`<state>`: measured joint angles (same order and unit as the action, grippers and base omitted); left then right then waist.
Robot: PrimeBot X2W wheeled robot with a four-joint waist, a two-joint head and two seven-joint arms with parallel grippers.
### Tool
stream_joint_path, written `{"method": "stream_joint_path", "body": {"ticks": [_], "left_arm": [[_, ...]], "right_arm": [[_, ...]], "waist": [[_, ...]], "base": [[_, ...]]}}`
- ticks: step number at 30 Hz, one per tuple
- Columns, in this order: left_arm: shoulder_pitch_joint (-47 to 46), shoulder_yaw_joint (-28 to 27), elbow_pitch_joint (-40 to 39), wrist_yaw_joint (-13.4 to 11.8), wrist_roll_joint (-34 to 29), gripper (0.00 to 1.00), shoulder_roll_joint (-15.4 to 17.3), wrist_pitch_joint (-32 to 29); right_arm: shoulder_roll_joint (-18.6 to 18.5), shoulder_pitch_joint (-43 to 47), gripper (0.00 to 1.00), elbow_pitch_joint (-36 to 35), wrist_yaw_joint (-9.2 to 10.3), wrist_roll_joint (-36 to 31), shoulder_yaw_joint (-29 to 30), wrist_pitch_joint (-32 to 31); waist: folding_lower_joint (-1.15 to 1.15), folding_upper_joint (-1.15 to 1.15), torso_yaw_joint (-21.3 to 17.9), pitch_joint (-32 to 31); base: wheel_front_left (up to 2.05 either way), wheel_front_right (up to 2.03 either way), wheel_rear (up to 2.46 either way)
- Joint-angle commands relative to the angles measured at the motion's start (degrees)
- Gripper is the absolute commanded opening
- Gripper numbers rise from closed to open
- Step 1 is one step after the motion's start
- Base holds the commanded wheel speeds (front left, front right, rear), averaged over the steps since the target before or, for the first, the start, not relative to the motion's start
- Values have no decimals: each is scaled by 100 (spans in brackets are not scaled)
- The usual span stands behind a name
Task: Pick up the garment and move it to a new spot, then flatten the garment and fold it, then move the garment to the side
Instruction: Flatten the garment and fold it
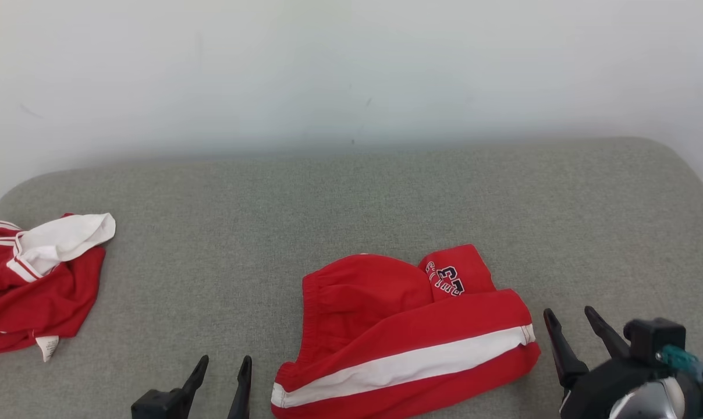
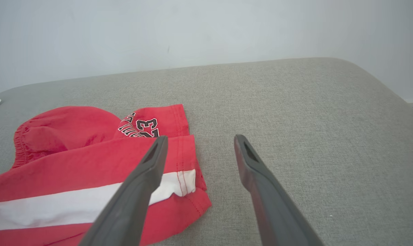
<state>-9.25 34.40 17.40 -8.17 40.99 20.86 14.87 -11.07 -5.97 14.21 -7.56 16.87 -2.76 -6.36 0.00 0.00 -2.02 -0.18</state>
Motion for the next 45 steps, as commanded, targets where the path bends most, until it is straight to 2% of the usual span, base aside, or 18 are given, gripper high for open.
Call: {"method": "stream_joint_path", "body": {"ticks": [1,4,11,25,32,40,41,42,43,44,45], "left_arm": [[153,-81,-86,-45,-137,100,11,36],[393,-292,-304,-74,-389,100,-70,32],[807,-365,-213,207,-729,100,-193,35],[314,-33,513,807,-683,100,-241,-309],[67,66,742,980,-588,100,-297,-519],[-14,102,835,1064,-506,100,-311,-584],[-23,107,851,1064,-489,92,-312,-608],[-32,115,867,1090,-474,57,-311,-627],[-39,121,873,1105,-458,35,-311,-634],[-45,126,881,1105,-446,1,-311,-639],[-49,128,885,1103,-436,0,-313,-634]], "right_arm": [[53,145,100,-58,15,-61,65,117],[153,377,100,-162,15,-136,168,337],[279,676,100,-188,15,-243,189,459],[221,500,100,-203,15,-192,17,376],[201,434,100,-141,14,-125,-115,417],[185,422,100,-127,14,-105,-138,424],[186,423,100,-126,15,-100,-141,423],[185,425,100,-126,15,-93,-142,422],[186,429,100,-126,14,-96,-144,422],[191,431,100,-130,15,-96,-149,424],[196,432,100,-134,15,-96,-151,426]], "waist": [[0,0,-12,-66],[0,0,-27,-130],[0,0,-118,-212],[0,0,-163,-68],[0,0,-251,-27],[0,0,-305,-21],[0,0,-308,-21],[0,0,-309,-20],[0,0,-308,-18],[0,0,-307,-17],[0,0,-304,-15]], "base": [[0,0,0],[0,0,0],[0,0,0],[0,0,0],[0,0,0],[0,0,0],[0,0,0],[0,0,0],[0,0,0],[0,0,0],[0,0,0]]}}
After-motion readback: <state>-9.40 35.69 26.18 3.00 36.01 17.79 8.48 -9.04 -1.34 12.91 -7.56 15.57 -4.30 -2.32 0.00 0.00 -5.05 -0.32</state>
